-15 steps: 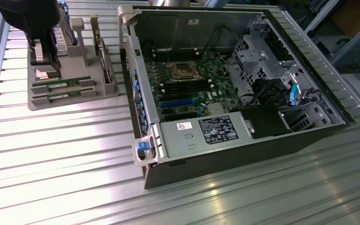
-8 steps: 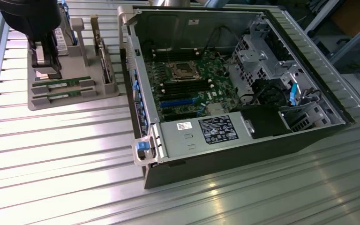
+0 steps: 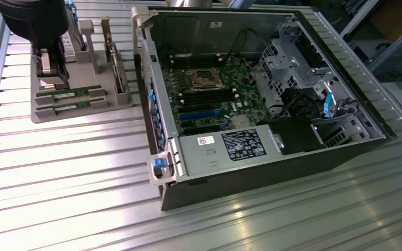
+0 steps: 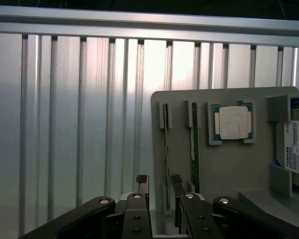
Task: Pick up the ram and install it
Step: 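Pick up the ram and move it above insertion slot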
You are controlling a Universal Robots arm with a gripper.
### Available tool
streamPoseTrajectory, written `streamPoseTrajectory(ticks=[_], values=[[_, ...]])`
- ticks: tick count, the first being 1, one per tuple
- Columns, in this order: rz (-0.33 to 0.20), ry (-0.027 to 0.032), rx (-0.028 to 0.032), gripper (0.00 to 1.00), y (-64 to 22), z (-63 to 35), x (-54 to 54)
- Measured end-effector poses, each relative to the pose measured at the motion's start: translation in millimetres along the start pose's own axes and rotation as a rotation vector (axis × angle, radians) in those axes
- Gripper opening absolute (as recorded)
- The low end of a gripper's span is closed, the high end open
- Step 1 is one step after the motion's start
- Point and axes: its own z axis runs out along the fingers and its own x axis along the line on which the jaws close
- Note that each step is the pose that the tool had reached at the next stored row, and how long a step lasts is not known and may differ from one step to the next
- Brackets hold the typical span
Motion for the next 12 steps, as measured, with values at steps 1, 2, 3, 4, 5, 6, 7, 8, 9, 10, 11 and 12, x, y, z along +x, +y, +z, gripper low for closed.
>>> streamPoseTrajectory(ticks=[1,2,3,4,5,6,7,8,9,10,11,12], values=[[0.000,0.0000,0.0000,0.30,0.0,0.4,0.0],[0.000,0.0001,0.0000,0.30,-0.1,0.8,0.0],[0.000,0.0000,0.0001,0.30,-0.1,1.6,0.0],[0.000,0.0000,0.0000,0.30,-0.1,2.3,0.0],[0.000,0.0000,0.0000,0.30,-0.2,3.0,0.1],[0.000,0.0000,0.0000,0.30,-0.2,3.6,0.1],[0.000,0.0000,0.0000,0.30,-0.2,4.4,0.1],[0.000,0.0000,0.0000,0.30,-0.2,5.1,0.1],[0.000,0.0000,0.0000,0.30,-0.3,5.8,0.1],[-0.001,0.0000,0.0000,0.30,-0.3,6.5,0.1],[-0.001,0.0000,0.0000,0.30,-0.3,7.1,0.2],[-0.001,0.0001,-0.0001,0.30,-0.4,8.0,0.2]])
